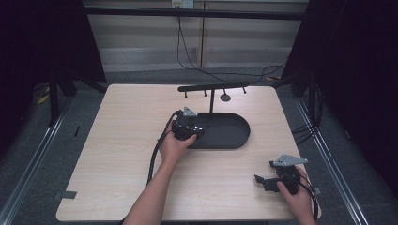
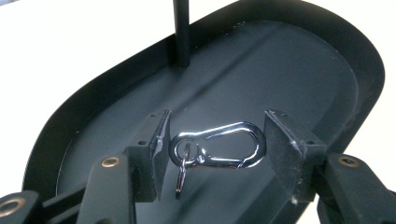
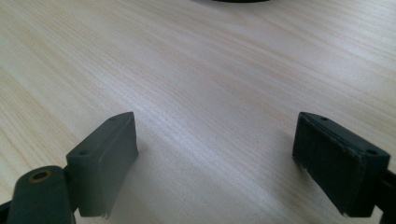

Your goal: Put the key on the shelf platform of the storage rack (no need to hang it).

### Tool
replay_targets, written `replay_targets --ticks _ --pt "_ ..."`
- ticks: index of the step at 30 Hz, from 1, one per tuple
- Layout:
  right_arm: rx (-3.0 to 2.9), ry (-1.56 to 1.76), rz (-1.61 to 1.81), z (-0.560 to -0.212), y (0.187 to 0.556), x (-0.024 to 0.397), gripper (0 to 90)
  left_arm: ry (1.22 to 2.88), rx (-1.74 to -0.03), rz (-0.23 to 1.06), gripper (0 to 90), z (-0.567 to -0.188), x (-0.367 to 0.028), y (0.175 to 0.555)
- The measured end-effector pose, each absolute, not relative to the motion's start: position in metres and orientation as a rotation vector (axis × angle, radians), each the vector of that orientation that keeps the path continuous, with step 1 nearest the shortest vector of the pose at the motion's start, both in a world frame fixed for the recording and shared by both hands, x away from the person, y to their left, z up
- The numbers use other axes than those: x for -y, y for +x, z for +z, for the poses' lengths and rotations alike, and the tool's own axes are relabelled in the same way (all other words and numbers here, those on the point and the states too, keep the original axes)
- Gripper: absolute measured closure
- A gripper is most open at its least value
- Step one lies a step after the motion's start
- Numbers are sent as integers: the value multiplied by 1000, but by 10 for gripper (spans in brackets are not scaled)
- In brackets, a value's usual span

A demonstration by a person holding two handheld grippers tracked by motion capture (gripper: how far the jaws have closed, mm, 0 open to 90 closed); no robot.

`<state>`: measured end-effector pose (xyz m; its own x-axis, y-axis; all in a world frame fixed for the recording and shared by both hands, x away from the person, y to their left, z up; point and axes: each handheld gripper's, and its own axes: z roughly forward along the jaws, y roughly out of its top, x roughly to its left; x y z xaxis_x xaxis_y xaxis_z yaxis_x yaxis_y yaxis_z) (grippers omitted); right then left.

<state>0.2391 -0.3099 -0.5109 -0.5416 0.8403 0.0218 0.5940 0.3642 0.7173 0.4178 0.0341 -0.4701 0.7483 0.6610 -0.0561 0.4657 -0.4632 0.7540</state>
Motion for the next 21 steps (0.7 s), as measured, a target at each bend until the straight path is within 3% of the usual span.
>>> replay_targets --ticks 21 --pt "-2282 1258 981 -511 239 310 135 2136 -902 306 426 -487 -21 429"
